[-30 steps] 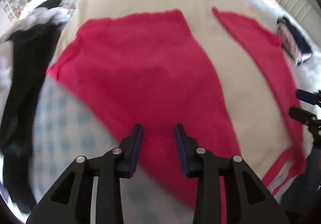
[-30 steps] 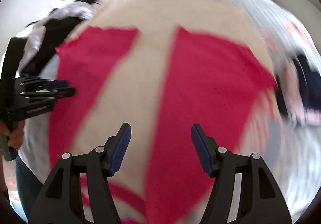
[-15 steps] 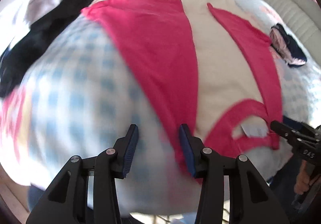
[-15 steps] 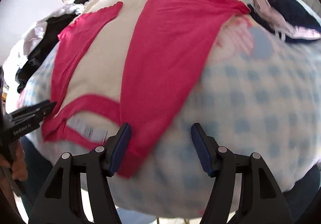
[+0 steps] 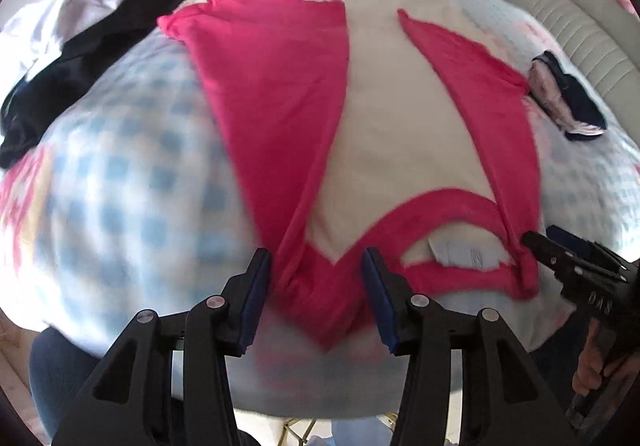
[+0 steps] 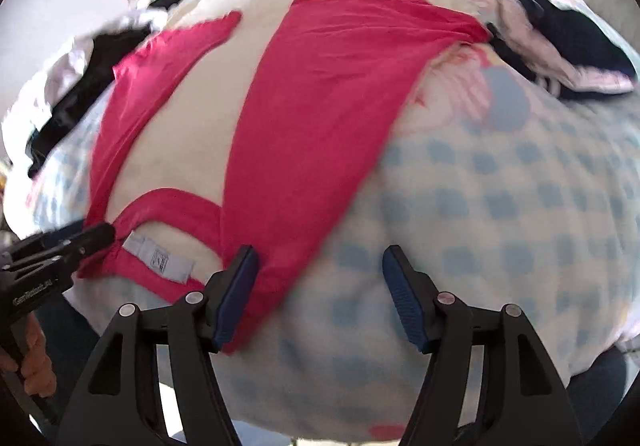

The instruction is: Fold clothes

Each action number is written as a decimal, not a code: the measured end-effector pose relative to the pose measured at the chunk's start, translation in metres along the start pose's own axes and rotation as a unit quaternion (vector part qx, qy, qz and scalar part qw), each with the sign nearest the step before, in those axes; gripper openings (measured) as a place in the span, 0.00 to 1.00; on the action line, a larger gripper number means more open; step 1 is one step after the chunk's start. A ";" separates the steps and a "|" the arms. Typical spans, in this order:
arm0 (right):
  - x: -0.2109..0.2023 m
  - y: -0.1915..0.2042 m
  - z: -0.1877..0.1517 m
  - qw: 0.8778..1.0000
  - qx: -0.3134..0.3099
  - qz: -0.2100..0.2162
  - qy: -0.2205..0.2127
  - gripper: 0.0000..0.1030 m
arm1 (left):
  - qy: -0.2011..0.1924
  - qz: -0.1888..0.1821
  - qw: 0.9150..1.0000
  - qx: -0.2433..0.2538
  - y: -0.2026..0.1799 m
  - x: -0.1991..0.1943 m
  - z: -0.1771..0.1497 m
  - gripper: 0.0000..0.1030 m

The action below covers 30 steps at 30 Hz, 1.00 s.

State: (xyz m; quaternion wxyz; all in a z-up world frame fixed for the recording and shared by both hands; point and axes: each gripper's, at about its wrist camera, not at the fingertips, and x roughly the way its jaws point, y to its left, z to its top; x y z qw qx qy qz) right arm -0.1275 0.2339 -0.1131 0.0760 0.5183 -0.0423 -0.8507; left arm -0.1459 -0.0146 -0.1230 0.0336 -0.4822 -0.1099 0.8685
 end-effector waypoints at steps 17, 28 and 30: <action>0.005 0.017 -0.020 0.998 0.034 0.044 -0.018 0.61 | -0.102 -0.088 0.981 -0.142 0.052 -0.028 -0.017 0.37; 0.014 0.022 -0.006 0.993 0.061 0.099 -0.030 0.53 | -0.050 -0.061 0.985 -0.152 0.032 0.027 0.000 0.40; 0.026 0.016 -0.011 0.989 0.089 0.111 -0.029 0.48 | -0.068 -0.072 0.981 -0.165 0.033 0.028 -0.005 0.35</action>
